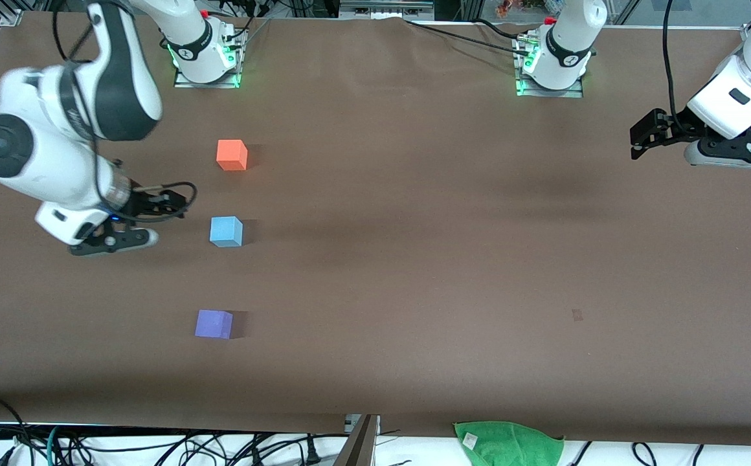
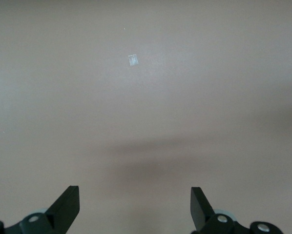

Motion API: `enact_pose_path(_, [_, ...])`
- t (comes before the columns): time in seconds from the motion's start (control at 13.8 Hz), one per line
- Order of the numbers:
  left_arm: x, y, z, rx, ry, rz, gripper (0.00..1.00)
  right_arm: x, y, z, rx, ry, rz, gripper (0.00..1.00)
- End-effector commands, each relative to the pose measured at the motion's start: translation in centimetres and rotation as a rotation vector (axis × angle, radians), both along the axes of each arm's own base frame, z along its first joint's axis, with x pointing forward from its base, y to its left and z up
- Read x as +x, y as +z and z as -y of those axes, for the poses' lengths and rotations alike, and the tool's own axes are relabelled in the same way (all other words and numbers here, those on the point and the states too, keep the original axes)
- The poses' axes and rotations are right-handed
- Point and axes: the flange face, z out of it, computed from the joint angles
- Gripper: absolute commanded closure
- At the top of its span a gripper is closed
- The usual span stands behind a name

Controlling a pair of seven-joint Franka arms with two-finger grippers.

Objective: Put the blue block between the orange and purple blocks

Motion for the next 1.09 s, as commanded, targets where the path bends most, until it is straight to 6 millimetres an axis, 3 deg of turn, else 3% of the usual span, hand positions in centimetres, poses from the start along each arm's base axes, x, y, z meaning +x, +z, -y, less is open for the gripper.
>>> enact_pose_path(0.0, [-0.3,0.4,-0.1,-0.017,-0.017,-0.001,0.0,0.3,3.7,2.4,-0.022,0.046,-0.051,0.0])
enact_pose_path(0.22, [-0.3,0.4,-0.1,-0.017,-0.017,-0.003,0.0,-0.5,5.2,4.3,-0.022,0.019,-0.095,0.0])
enact_pose_path(0.58, [-0.3,0.4,-0.1,-0.017,-0.017,-0.003,0.0,-3.2,9.7,5.0,0.003,-0.035,-0.171,0.0])
enact_pose_path(1.02, [-0.3,0.4,-0.1,-0.017,-0.015,-0.007,0.0,-5.9,11.6,3.3,-0.033,0.072,-0.152,0.0])
